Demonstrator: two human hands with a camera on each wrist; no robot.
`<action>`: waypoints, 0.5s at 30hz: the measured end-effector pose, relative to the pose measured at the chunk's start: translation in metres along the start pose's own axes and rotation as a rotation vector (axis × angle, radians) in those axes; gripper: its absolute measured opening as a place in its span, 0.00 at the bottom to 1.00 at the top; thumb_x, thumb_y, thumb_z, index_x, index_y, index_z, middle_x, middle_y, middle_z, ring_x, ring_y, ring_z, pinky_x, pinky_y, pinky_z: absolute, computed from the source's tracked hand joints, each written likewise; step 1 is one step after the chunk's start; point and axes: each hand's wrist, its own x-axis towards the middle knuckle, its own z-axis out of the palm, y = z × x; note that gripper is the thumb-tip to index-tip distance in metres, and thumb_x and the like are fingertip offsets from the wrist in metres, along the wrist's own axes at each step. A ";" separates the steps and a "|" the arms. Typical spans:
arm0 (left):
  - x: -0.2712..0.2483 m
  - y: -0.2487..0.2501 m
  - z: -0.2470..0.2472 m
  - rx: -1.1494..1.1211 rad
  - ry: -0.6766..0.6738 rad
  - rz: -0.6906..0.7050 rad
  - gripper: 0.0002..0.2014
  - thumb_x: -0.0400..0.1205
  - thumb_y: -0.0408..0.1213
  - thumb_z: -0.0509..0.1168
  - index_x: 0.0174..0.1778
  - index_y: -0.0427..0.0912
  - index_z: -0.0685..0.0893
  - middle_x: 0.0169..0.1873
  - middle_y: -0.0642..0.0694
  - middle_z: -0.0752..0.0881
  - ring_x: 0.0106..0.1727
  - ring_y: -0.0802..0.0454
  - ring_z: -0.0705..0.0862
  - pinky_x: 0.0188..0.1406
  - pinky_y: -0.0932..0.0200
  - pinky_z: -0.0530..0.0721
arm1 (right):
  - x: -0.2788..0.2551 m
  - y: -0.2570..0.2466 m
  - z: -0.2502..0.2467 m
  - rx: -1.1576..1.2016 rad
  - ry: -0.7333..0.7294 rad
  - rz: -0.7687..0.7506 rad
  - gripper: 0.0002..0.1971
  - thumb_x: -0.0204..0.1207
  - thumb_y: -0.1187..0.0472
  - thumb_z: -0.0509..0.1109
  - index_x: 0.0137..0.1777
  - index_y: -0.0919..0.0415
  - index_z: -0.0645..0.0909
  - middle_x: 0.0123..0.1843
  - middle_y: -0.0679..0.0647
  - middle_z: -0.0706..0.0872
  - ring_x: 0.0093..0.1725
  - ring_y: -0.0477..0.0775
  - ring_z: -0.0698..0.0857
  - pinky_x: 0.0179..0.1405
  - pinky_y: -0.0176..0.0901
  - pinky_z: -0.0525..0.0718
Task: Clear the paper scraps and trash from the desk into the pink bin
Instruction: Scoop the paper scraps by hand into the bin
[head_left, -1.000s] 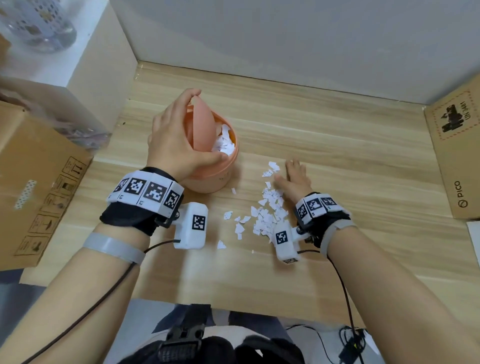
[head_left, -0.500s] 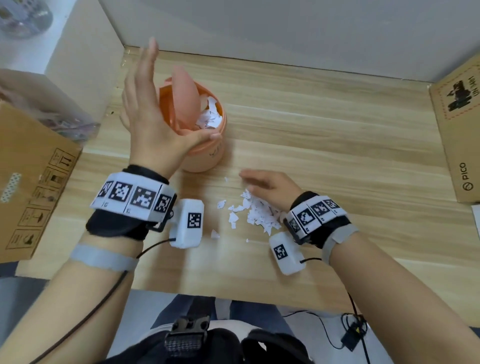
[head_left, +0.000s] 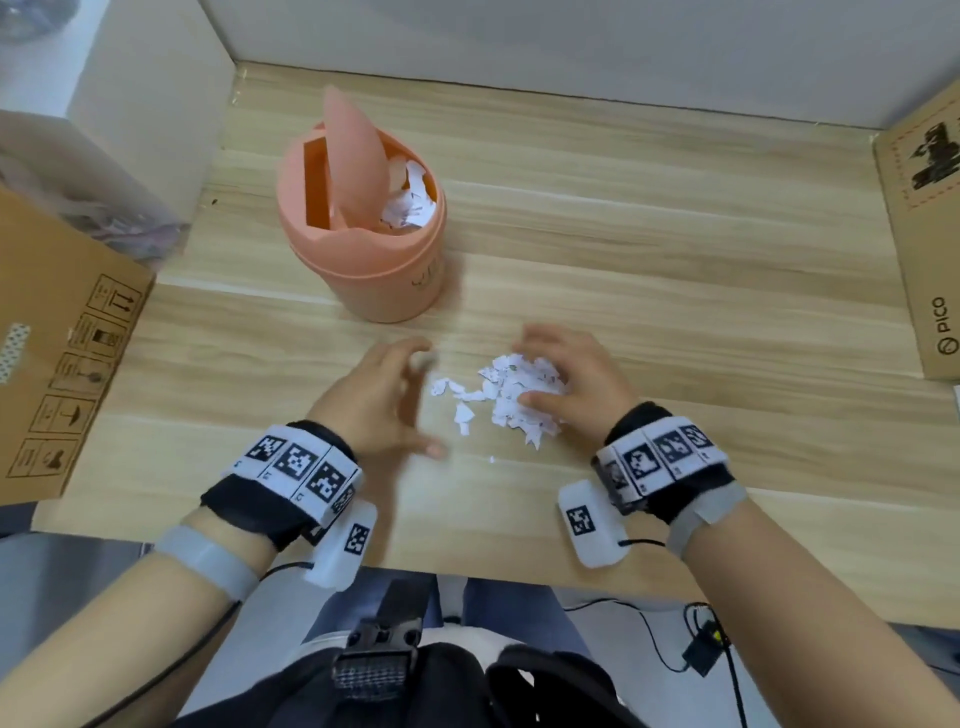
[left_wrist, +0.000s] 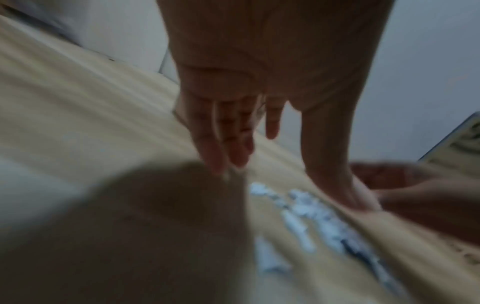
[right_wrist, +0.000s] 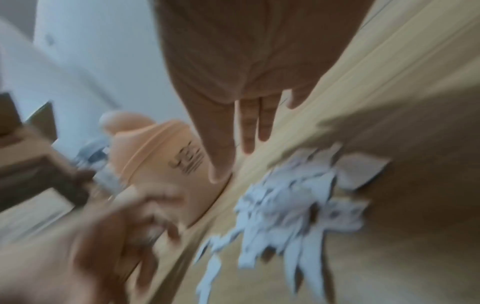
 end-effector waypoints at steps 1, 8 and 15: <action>0.000 -0.007 0.004 0.036 -0.058 -0.094 0.57 0.51 0.45 0.85 0.74 0.56 0.62 0.65 0.50 0.68 0.60 0.45 0.78 0.61 0.48 0.79 | -0.006 0.006 -0.005 0.013 0.078 0.091 0.34 0.60 0.54 0.80 0.69 0.49 0.73 0.74 0.54 0.70 0.74 0.56 0.67 0.78 0.57 0.60; 0.026 0.009 0.033 0.052 -0.034 -0.022 0.46 0.53 0.33 0.84 0.67 0.48 0.71 0.55 0.52 0.71 0.52 0.56 0.73 0.52 0.63 0.72 | -0.012 0.006 0.021 -0.037 -0.033 0.265 0.47 0.53 0.65 0.84 0.73 0.55 0.66 0.58 0.51 0.63 0.59 0.52 0.71 0.61 0.34 0.70; 0.051 0.030 0.039 -0.087 0.047 0.064 0.29 0.57 0.31 0.82 0.53 0.44 0.80 0.43 0.49 0.77 0.34 0.58 0.75 0.43 0.63 0.77 | 0.008 -0.012 0.040 0.140 0.041 0.226 0.33 0.59 0.69 0.78 0.66 0.56 0.75 0.53 0.54 0.70 0.51 0.48 0.72 0.50 0.33 0.67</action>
